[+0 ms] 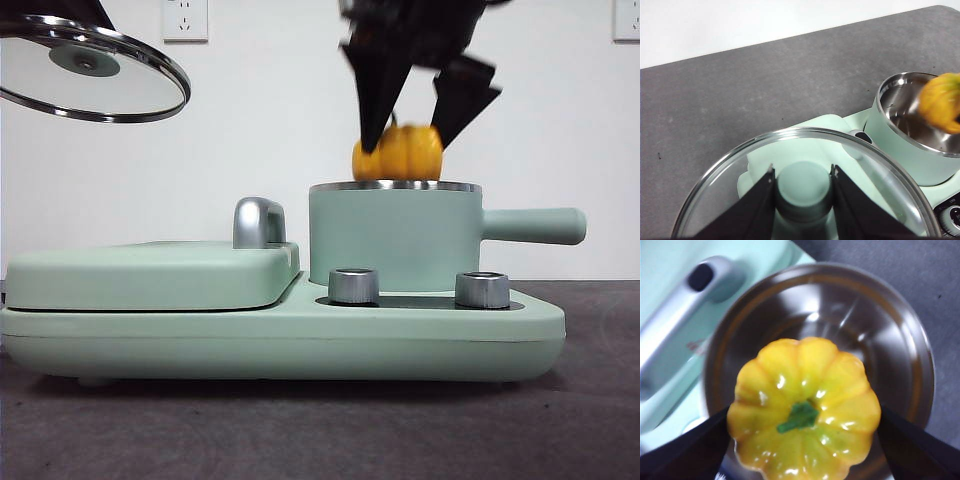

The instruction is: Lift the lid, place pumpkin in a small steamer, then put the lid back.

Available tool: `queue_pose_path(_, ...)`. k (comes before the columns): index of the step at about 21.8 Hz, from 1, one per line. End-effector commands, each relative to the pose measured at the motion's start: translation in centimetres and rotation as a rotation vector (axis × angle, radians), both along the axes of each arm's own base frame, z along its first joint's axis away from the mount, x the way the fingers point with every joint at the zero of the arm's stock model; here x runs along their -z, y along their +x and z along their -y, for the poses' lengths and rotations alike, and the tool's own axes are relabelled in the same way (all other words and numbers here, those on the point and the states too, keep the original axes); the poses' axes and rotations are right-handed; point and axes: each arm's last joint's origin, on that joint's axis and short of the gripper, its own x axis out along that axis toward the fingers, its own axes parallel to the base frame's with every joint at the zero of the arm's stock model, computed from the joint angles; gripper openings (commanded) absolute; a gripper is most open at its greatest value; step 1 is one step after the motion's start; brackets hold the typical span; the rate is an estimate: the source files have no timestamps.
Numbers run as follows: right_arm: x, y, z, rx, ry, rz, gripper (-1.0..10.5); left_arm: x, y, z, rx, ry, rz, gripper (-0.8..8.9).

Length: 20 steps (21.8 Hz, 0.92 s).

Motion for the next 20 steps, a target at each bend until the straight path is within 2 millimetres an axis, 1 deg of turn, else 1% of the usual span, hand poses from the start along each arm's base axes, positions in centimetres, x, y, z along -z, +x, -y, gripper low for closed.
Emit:
queue_pose_path(1, 0.7, 1.1, -0.8, -0.028, -0.007, 0.023, 4.0, -0.8, 0.1, 0.1, 0.005, -0.012, 0.048, 0.15)
queue_pose_path(11, 5.1, 3.6, -2.3, -0.037, -0.042, -0.031, 4.0, -0.7, 0.1, 0.1, 0.005, -0.01, 0.047, 0.15)
queue_pose_path(14, 6.3, 4.0, -2.5, -0.037, -0.055, -0.054, 4.0, -0.7, 0.2, 0.1, 0.005, -0.01, 0.046, 0.15)
queue_pose_path(16, 6.9, 4.2, -2.7, -0.038, -0.06, -0.066, 4.0, -0.6, 0.3, 0.1, 0.005, -0.009, 0.043, 0.15)
queue_pose_path(20, 7.4, 4.4, -2.8, -0.041, -0.058, -0.074, 4.0, -0.5, 0.5, 0.2, 0.005, -0.008, 0.039, 0.15)
